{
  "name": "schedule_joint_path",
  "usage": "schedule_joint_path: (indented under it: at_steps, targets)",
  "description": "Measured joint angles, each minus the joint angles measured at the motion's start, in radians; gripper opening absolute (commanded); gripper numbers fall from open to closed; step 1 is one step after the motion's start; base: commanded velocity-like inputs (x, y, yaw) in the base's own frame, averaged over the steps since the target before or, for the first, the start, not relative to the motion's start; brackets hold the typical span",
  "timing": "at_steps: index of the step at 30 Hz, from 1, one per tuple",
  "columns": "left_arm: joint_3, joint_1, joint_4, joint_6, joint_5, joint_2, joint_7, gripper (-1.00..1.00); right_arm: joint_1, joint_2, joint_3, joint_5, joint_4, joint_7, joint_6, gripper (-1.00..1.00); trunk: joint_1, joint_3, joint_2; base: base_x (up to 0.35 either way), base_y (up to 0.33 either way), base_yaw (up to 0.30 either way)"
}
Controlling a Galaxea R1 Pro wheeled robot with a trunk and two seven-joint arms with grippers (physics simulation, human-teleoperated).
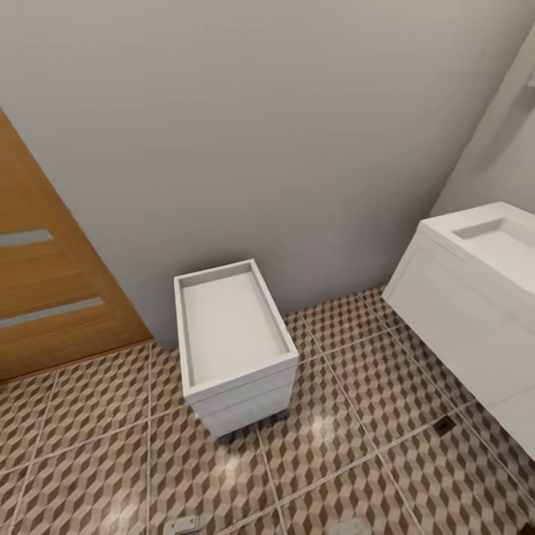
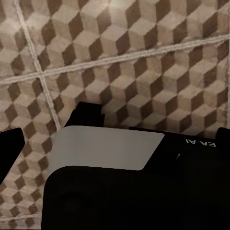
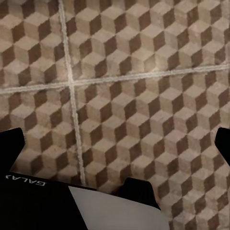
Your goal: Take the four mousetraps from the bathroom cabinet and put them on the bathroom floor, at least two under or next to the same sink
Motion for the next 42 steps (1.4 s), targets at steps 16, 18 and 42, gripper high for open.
schedule_joint_path:
  at_steps: [16,18,42]
  targets:
    - [0.0,0.0,0.0,0.0,0.0,0.0,0.0,1.0,0.0,0.0,0.0,0.0,0.0,0.0,0.0,1.0,0.0,0.0,0.0,0.0,0.0,0.286]
    - [0.0,0.0,0.0,0.0,0.0,0.0,0.0,1.0,0.0,0.0,0.0,0.0,0.0,0.0,0.0,1.0,0.0,0.0,0.0,0.0,0.0,0.287]
    - [0.0,0.0,0.0,0.0,0.0,0.0,0.0,1.0,0.0,0.0,0.001,0.0,0.0,0.0,0.0,1.0,0.0,0.0,0.0,0.0,0.0,0.286]
